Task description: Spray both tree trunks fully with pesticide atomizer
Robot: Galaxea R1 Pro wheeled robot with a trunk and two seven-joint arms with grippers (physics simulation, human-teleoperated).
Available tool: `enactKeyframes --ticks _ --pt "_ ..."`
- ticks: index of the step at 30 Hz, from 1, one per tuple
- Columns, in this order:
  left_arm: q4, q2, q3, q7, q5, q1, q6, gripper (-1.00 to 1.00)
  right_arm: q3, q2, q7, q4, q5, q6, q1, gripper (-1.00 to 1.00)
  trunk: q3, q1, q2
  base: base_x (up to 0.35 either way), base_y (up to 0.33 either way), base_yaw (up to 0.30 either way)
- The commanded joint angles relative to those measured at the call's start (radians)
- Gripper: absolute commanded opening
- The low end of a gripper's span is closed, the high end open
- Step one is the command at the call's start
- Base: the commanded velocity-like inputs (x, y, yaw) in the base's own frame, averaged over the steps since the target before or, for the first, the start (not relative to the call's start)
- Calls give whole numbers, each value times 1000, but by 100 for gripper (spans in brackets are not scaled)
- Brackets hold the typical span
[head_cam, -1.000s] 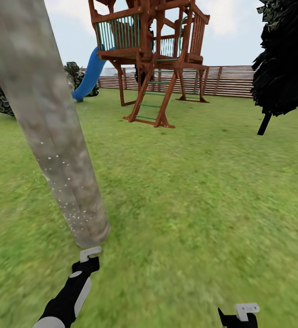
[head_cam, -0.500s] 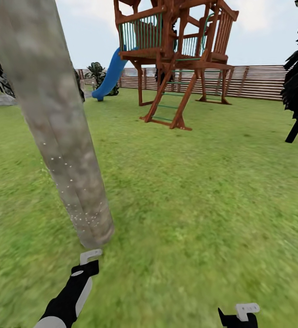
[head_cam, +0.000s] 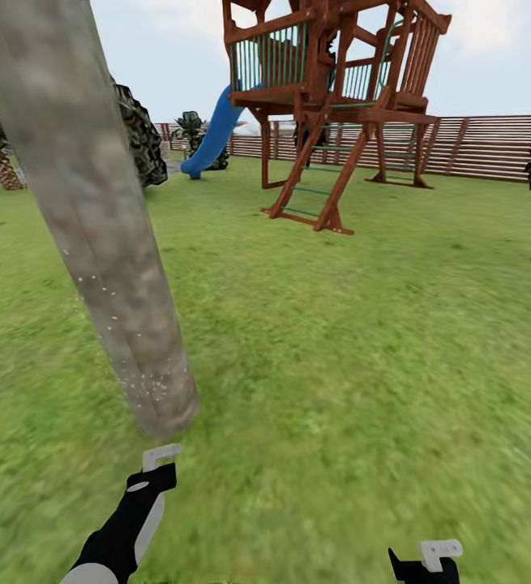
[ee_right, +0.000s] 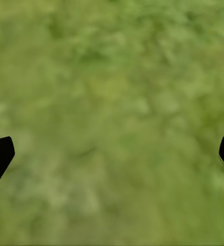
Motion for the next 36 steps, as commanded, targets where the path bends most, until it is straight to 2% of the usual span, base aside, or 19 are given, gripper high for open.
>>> enactKeyframes --ticks 1,11,23,36 --pt "0 0 0 0 0 0 0 -100 0 0 0 0 0 0 0 100 0 0 0 0 -272 276" --pt "0 0 0 0 0 0 0 -100 0 0 0 0 0 0 0 100 0 0 0 73 -272 261" --pt "0 0 0 0 0 1 0 -100 0 0 1 0 0 0 0 100 0 0 0 90 -272 24" --pt "0 0 0 0 0 0 0 -100 0 0 1 0 0 0 0 100 0 0 0 95 -272 268"
